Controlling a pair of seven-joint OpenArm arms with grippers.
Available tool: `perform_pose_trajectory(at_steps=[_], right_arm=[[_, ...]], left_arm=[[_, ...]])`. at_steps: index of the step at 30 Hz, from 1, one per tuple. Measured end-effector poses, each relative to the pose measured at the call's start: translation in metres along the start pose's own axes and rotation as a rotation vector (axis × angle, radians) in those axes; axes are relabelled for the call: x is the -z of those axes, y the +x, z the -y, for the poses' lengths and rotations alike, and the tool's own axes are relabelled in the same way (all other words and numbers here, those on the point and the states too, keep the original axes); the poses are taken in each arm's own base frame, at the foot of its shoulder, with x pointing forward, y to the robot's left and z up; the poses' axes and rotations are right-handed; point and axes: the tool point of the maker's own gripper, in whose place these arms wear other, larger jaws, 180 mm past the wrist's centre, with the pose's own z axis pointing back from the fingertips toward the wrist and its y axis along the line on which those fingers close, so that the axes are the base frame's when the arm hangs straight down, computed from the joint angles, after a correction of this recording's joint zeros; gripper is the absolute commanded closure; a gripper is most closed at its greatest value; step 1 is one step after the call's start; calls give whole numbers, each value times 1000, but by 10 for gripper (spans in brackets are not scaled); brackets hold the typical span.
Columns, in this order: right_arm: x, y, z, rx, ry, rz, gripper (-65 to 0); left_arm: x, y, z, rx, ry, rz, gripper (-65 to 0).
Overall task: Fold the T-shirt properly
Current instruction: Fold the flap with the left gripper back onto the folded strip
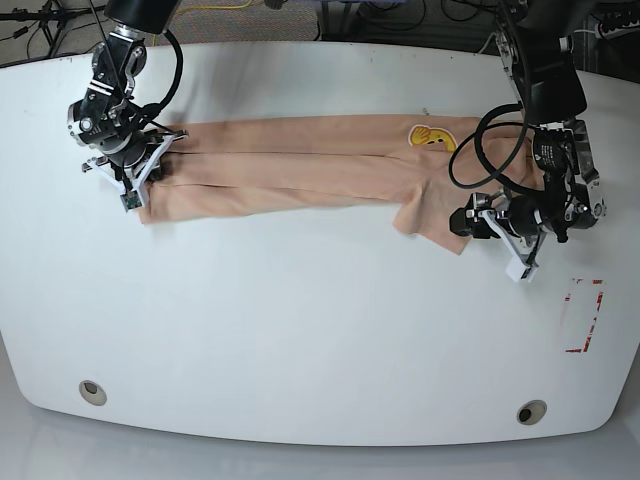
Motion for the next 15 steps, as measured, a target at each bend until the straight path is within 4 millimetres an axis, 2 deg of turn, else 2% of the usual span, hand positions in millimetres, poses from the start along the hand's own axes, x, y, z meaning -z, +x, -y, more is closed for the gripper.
perform_pose_trajectory(at_steps=[15], right_arm=[[0,0,0,-1,0,0,-41]], left_arm=[[-5,7,-9,33,30,26,-439]])
